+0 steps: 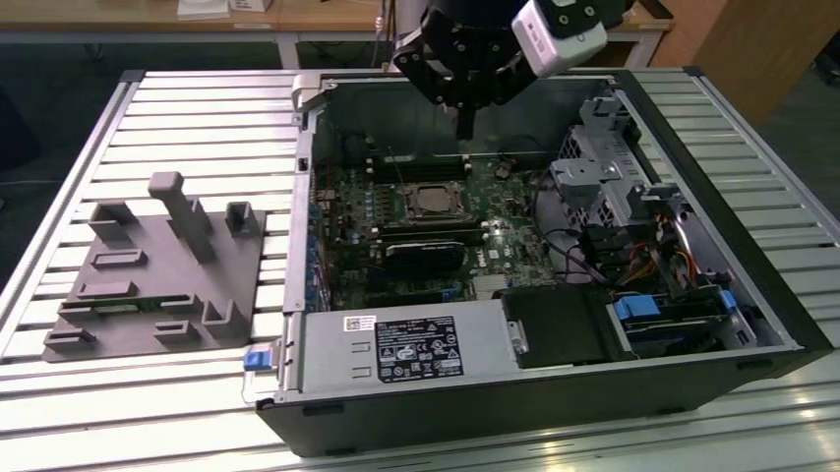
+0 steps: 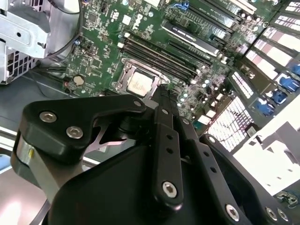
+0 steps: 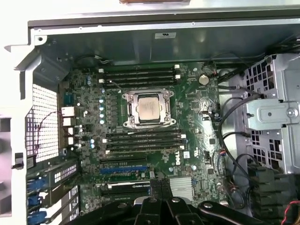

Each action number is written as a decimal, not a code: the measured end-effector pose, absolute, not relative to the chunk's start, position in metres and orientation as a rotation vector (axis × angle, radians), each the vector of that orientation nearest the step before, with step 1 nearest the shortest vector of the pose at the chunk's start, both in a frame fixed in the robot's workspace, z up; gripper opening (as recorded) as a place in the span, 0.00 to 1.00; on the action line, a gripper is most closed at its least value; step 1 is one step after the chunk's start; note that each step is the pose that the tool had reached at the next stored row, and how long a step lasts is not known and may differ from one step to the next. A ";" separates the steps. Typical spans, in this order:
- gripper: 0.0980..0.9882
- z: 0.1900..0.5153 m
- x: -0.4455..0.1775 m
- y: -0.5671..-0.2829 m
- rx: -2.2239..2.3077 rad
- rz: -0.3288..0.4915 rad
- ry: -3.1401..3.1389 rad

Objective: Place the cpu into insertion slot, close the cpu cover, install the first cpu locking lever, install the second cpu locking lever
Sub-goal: 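Install the first cpu locking lever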

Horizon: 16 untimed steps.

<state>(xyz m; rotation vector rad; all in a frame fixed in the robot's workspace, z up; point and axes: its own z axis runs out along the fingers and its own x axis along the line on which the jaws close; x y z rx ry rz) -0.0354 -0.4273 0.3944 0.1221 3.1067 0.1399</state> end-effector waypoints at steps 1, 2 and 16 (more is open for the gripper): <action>0.01 0.393 -0.035 -0.427 0.122 0.140 3.107; 0.01 0.391 -0.035 -0.426 0.122 0.140 3.107; 0.01 0.366 -0.035 -0.409 0.122 0.140 3.107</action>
